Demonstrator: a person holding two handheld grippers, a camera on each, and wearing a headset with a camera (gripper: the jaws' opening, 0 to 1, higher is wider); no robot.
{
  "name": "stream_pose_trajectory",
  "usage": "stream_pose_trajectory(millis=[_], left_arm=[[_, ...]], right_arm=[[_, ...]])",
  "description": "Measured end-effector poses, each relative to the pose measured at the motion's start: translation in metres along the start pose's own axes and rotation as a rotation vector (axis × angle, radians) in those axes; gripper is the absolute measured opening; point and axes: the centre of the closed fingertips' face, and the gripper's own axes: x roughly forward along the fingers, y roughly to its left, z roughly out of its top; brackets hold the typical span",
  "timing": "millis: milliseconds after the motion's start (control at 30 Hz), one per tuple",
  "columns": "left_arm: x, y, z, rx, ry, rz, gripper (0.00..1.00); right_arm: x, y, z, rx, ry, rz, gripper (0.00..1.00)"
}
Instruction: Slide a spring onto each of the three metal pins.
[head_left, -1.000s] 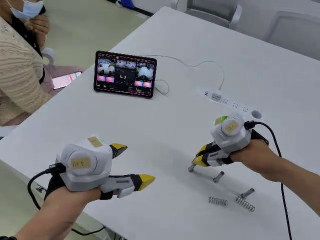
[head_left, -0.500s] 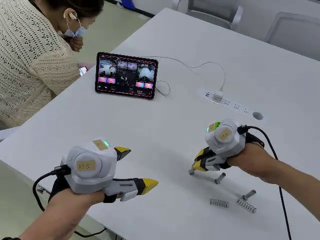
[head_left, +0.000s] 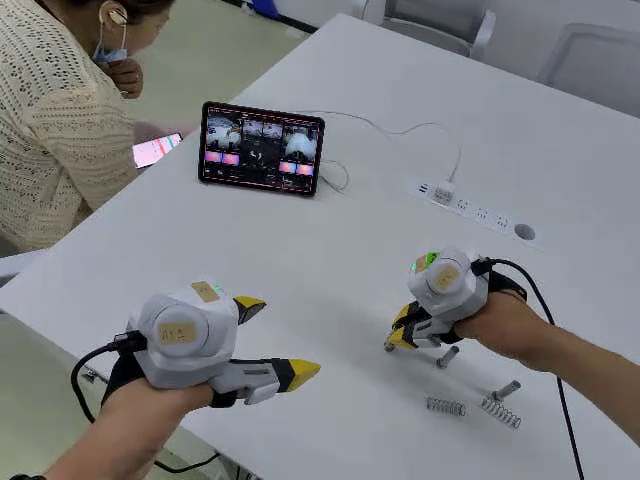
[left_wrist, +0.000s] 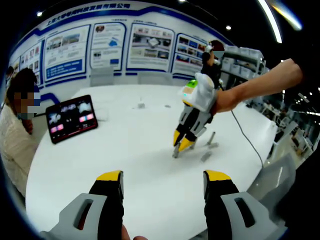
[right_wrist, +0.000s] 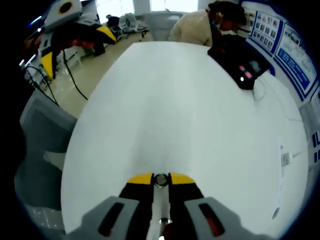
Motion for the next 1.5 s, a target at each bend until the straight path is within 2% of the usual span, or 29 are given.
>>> stream_pose_trajectory(millis=[467, 667, 800, 900, 1133, 1500], left_arm=[[0.000, 0.002, -0.004, -0.012, 0.003, 0.005, 0.66], [0.001, 0.001, -0.003, -0.010, 0.002, 0.002, 0.66], [0.001, 0.000, -0.002, -0.009, 0.001, -0.002, 0.66], [0.002, -0.001, -0.002, -0.011, 0.000, -0.005, 0.66], [0.003, -0.005, -0.003, -0.012, -0.002, -0.014, 0.66], [0.003, -0.008, -0.003, -0.017, -0.010, -0.024, 0.66]], right_arm=[[0.012, 0.001, -0.008, -0.006, 0.030, 0.006, 0.13], [0.009, 0.002, -0.008, 0.006, 0.027, 0.008, 0.20], [0.003, 0.001, -0.010, 0.022, 0.021, 0.004, 0.28], [-0.003, 0.001, -0.007, 0.064, -0.014, 0.007, 0.31], [-0.012, 0.003, -0.009, 0.111, -0.045, -0.001, 0.42], [-0.023, 0.008, -0.008, 0.171, -0.114, -0.020, 0.43]])
